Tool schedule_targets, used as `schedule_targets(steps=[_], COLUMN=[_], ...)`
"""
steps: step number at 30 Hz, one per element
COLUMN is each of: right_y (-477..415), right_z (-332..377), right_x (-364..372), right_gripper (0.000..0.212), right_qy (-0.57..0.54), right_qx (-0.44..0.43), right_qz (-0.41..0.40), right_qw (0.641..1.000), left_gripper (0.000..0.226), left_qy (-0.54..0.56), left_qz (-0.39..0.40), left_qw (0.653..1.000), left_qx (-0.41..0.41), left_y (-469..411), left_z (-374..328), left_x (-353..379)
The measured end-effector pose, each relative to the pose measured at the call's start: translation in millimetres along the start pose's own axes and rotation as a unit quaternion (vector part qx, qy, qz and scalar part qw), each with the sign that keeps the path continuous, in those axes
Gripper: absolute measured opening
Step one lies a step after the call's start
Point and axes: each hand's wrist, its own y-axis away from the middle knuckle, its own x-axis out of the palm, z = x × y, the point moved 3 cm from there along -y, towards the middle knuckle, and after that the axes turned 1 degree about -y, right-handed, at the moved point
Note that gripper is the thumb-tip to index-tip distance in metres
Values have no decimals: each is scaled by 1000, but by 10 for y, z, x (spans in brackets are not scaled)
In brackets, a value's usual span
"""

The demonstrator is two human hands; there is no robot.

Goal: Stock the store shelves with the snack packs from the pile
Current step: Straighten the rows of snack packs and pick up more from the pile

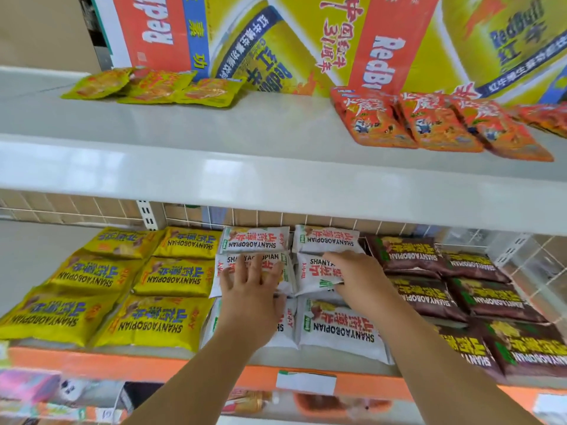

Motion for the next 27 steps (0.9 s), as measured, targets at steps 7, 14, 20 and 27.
schedule_targets(steps=[7,14,20,27], right_y=[81,144,164,149], right_z=[96,138,284,363], right_x=[261,438,433,515], right_gripper=[68,74,82,79], right_qy=[39,25,39,24], right_qx=[47,71,85,55], right_qz=[5,68,37,22], right_qw=[998,995,995,998], left_gripper=[66,75,77,74], left_qy=[18,16,27,22], left_qz=[-24,-17,-13,-13], left_qw=[1000,1000,1000,1000], left_qx=[9,6,6,6], left_y=[-6,4,34,32], left_z=[25,57,67,58], left_x=[79,102,115,122])
